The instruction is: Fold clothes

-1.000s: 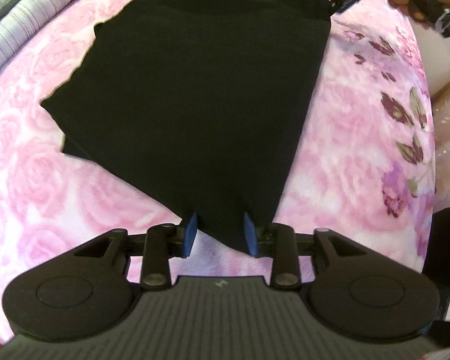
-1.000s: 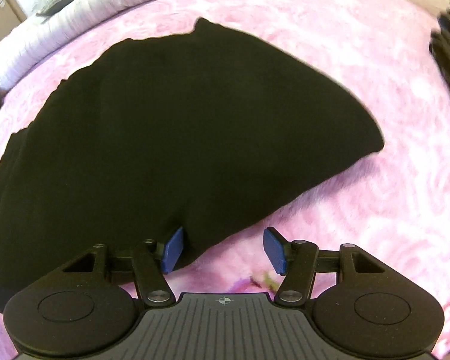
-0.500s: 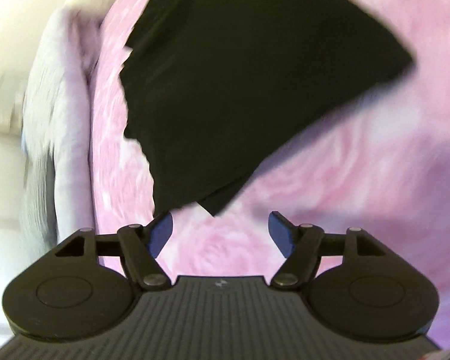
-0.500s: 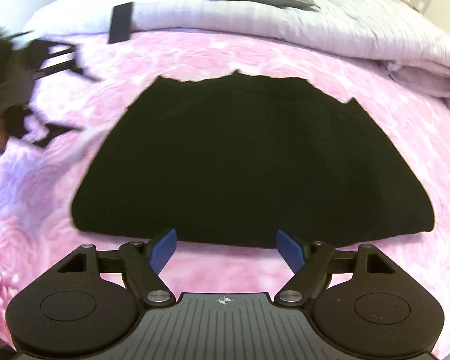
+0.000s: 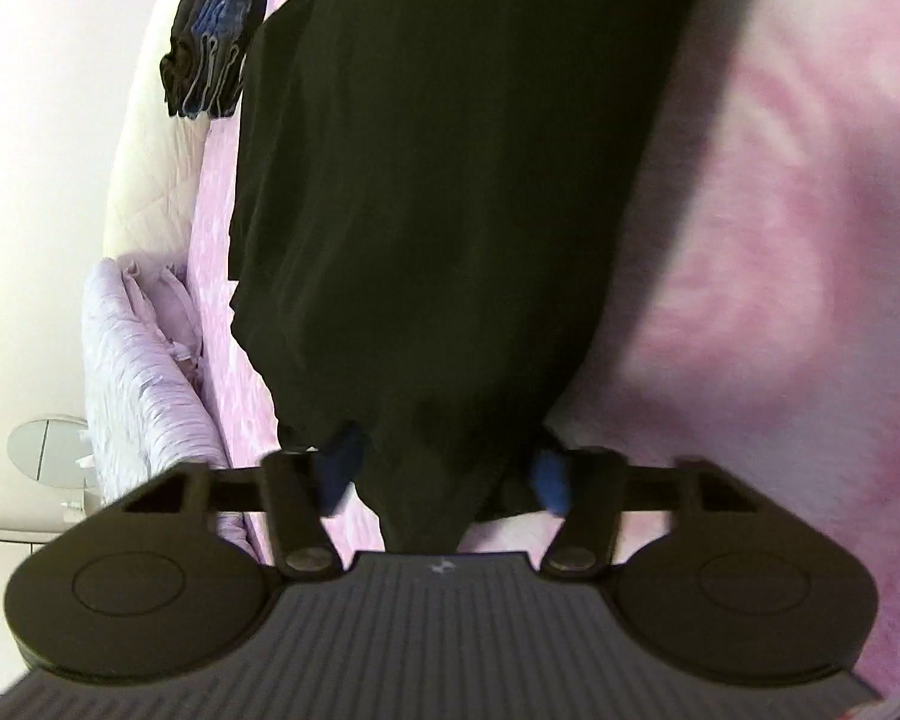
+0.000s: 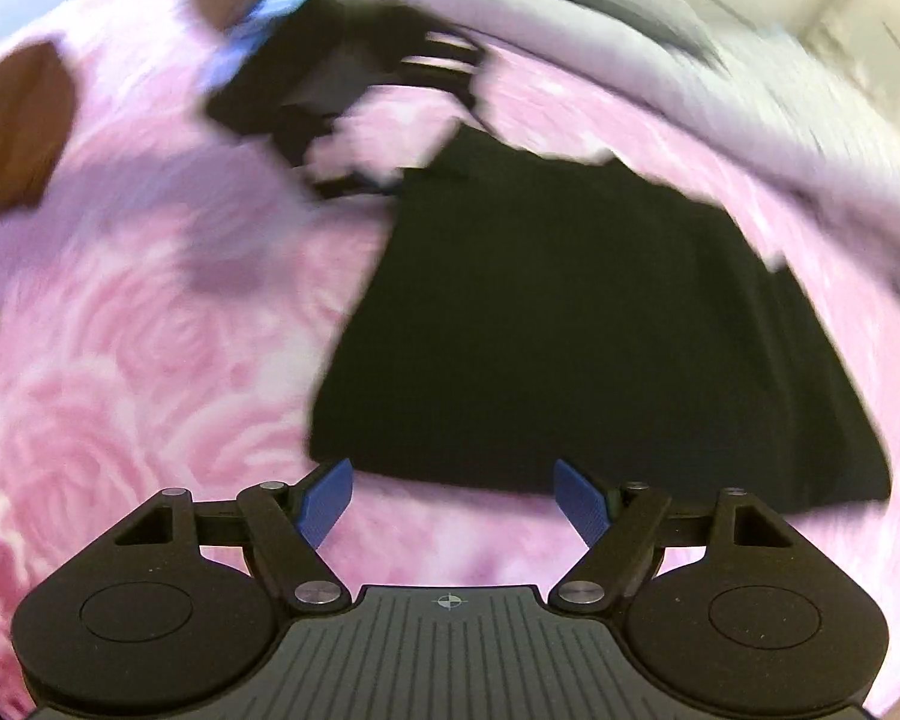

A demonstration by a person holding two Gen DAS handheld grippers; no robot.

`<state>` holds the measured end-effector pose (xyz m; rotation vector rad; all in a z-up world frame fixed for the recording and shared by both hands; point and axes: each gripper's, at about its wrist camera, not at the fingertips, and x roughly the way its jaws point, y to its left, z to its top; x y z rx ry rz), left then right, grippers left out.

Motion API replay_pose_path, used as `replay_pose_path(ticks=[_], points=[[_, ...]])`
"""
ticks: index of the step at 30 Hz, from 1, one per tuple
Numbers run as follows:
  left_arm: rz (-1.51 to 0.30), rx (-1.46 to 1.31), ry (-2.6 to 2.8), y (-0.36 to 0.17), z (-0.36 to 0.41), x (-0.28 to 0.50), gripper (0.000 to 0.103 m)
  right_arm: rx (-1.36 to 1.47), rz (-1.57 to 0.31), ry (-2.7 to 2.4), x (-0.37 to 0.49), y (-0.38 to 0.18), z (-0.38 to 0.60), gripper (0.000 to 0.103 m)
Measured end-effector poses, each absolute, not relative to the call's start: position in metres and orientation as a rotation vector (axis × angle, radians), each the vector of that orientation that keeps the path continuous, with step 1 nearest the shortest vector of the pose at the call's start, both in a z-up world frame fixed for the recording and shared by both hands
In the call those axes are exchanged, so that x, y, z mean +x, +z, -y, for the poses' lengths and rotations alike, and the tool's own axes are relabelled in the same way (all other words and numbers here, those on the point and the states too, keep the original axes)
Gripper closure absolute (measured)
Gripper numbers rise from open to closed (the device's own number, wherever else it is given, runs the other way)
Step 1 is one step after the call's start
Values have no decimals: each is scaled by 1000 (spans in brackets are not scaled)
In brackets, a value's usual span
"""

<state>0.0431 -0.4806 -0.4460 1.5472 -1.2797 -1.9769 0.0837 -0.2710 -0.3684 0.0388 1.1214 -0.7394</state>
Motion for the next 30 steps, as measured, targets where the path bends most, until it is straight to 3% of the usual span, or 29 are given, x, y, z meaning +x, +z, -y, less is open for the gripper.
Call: replay_pose_path(ticks=[2,4,8,15,16,17,20,22,30], points=[[1275,1546,-1990,-448,485,38,66,-80,-1155,-700,98,-385,262,25],[1252,1561,-2002,-450,490,34,84,-218,-1198,-667,109,-404,256,25],[1195,1562,-2034,-446,493,33,87,-480,-1261,-645,115,-435,248,25],[1175,1573,-2046,-440,495,34,87,-592,-1226,-678,99,-442,254,26],[1175,1572,-2043,-440,494,34,88,-574,-1215,-664,98,-439,256,28],[1173,1575,-2039,-439,492,35,88,-552,-1203,-648,98,-435,259,49],[1152,1572,-2027,-433,489,39,91,-496,-1177,-623,100,-426,264,82],[1152,1562,-2028,-424,483,43,93,-416,-1172,-637,101,-418,267,88],[1053,1611,-2067,-365,427,81,94,-242,-1072,-528,106,-335,227,89]])
